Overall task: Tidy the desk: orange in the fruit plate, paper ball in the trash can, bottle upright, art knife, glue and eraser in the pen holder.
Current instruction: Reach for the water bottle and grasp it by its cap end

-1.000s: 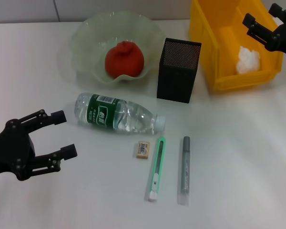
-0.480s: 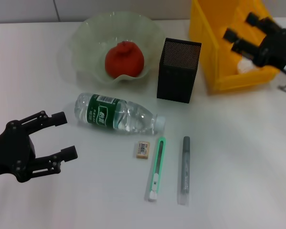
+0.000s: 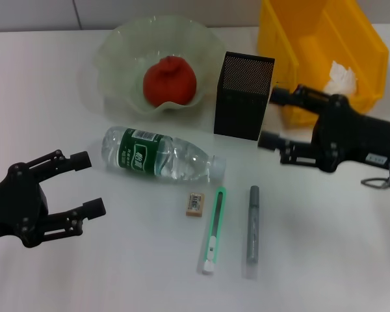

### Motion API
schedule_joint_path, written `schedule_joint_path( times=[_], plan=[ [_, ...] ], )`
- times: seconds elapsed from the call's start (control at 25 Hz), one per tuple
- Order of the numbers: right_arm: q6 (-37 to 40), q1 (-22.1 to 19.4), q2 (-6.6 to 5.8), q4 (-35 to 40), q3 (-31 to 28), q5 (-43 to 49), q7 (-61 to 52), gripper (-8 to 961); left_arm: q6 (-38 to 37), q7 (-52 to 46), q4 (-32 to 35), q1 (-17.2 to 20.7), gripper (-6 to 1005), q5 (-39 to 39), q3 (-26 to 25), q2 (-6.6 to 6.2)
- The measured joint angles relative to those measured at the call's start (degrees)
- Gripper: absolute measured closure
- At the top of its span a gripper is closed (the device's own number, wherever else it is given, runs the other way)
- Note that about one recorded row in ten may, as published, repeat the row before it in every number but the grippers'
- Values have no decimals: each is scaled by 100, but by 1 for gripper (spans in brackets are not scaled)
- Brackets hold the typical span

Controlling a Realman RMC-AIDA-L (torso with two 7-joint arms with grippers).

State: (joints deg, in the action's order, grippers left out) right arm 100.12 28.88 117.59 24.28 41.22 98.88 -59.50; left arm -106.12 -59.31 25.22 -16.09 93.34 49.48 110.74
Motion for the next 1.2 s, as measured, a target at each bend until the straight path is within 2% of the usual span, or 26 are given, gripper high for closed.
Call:
schedule_joint_path(
  times=[0.92, 1.2],
  plan=[
    [-47, 5, 52, 75, -62, 183, 29, 121, 5, -19, 0, -23, 151, -10, 0, 0],
    [-226, -21, 55, 359, -19, 364, -9, 121, 36, -19, 6, -39, 151, -17, -11, 12]
  ],
)
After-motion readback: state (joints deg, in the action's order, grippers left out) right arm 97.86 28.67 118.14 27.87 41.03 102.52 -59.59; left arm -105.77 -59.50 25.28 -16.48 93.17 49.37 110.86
